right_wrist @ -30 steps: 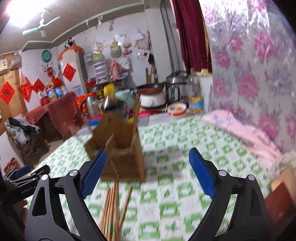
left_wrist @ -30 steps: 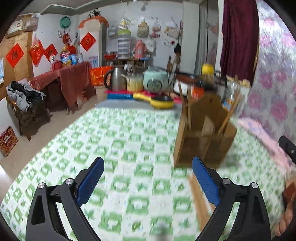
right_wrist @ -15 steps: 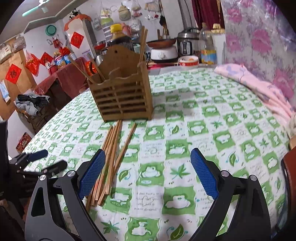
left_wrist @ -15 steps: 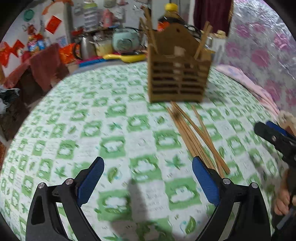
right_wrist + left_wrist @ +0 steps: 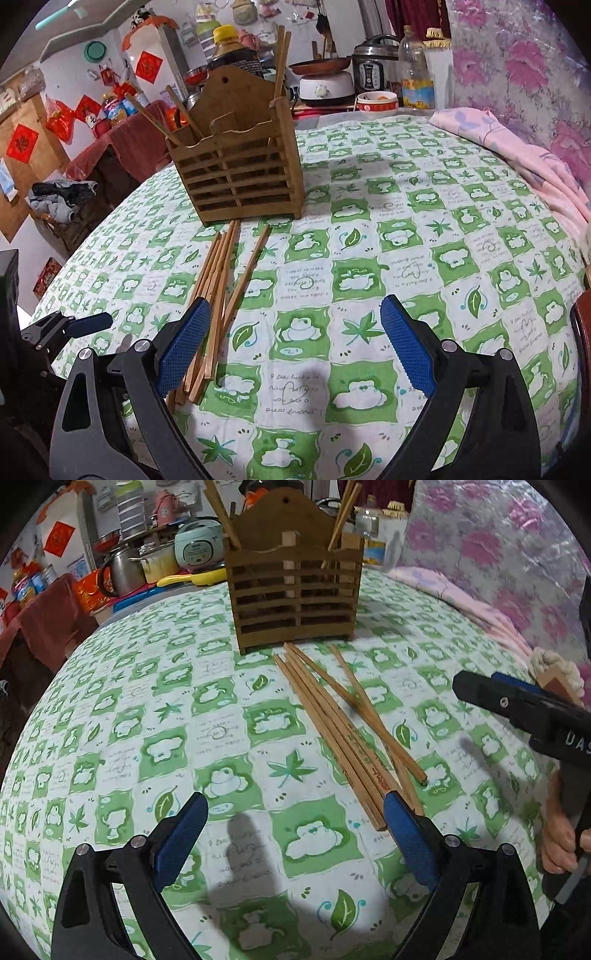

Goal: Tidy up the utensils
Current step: 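Move the left tool back toward the chopstick pile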

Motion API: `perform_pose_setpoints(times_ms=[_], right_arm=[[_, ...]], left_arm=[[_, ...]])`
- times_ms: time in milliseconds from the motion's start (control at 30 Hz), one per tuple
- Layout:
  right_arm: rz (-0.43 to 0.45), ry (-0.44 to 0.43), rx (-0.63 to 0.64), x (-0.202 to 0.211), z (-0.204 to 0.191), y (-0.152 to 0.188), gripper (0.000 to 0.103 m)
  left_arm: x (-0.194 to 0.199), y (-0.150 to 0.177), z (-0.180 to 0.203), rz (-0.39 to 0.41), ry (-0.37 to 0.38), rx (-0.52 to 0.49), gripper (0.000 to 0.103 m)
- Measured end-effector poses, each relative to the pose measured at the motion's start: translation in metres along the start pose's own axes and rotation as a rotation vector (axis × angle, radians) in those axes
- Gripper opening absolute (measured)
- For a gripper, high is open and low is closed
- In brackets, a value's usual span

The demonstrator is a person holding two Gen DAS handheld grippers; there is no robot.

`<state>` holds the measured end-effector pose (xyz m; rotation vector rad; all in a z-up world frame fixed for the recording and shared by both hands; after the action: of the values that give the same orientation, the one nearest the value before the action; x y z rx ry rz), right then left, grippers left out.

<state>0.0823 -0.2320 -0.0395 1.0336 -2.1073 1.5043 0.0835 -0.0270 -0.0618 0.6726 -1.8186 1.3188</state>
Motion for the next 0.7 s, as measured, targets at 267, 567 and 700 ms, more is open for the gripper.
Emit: perform_pose_setpoints(times_ms=[267,567,700], right_arm=[[-0.023,-0.001,-0.003,-0.005,0.001,0.001,0.090],[-0.026,-0.005,0.004,-0.004,-0.001,0.002,0.090],[-0.027,-0.015,0.007,-0.004,-0.002,0.002,0.090]], left_arm=[[-0.005,0.002,0.008,-0.015,0.015,-0.046,0.094],[-0.015,-0.003,-0.023,-0.025,-0.175,0.054,0.094],[-0.015,-0.005,-0.051,-0.033,-0.156,0.168,0.093]])
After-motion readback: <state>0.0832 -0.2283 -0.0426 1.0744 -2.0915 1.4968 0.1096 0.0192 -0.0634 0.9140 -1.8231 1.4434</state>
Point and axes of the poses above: each gripper's, at about its wrist camera, not at the fingertips, and x roughly against the way its jaws point, z to its right, y to its underside, the point moved 2 cm from there along -x, roughly the way its jaws point, and after that the axes turned 12 degrees about -y, right-handed, at the moved point
